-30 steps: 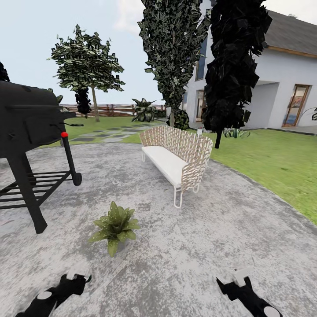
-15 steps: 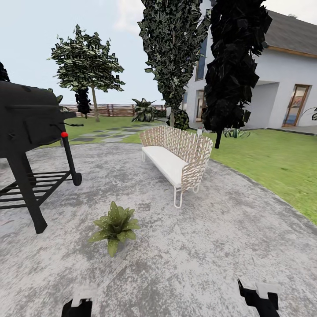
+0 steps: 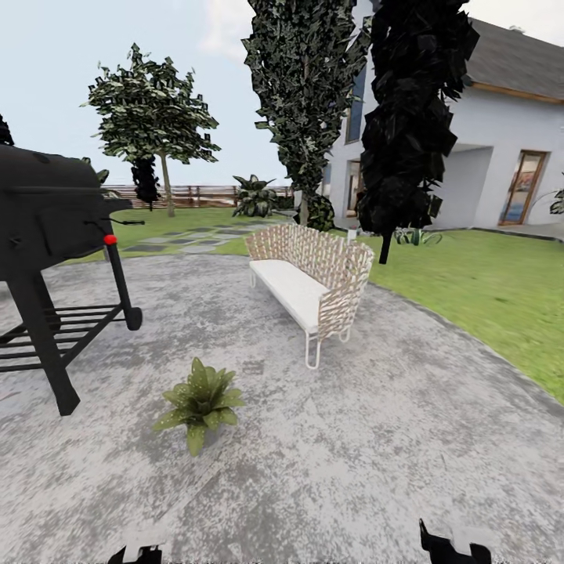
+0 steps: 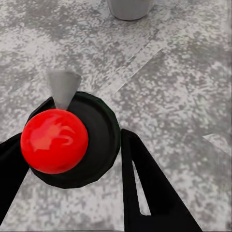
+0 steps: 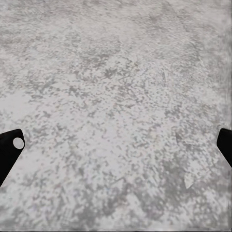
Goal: Pick up the pesticide atomizer in the garden and spray insectifuge to fully cover both potted plants in the garden.
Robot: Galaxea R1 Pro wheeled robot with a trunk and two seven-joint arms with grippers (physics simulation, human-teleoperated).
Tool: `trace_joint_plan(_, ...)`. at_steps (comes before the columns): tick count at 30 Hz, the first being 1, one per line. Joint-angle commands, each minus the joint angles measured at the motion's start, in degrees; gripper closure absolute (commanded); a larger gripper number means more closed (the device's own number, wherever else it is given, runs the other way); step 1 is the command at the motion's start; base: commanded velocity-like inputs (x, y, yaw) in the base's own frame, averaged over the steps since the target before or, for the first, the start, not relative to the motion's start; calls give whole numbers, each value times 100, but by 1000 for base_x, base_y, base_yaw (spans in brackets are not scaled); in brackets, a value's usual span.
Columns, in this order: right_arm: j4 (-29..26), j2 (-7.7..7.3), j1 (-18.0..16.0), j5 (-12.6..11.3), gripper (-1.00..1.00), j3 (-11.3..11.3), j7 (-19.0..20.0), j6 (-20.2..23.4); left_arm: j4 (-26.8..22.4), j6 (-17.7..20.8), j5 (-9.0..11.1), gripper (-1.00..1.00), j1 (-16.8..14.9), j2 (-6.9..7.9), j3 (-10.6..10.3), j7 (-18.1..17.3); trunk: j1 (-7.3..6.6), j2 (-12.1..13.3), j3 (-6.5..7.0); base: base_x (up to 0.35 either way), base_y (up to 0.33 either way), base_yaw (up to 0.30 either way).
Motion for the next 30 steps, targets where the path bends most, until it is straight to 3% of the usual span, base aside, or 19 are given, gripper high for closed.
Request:
trace_joint_plan(1,61,2,-7,13,-100,-49,16,-26,3,-19,-31,100,3,0,44,-17,-2,-3,-5,-126,-224,-170)
trace_joint_plan(7,182,3,-7,6,-100,-49,-29,-20,4,-19,-23,100,12,-3,36,-16,-2,-3,-5,-109,-203,-241)
trace_joint_plan(15,193,9,-7,4,-100,-46,-31,-17,4,-20,-17,100,13,-3,60,-16,-2,-3,-5,-6,-18,-245)
trace_joint_plan(22,195,28,-7,9,-100,-40,-30,-19,4,-20,-10,100,13,-3,70,-16,-2,-3,-5,-42,0,-29)
trace_joint_plan(30,197,29,-7,11,-100,-40,-30,-26,4,-20,-9,100,13,-3,71,-16,-2,-3,-5,-302,0,-1)
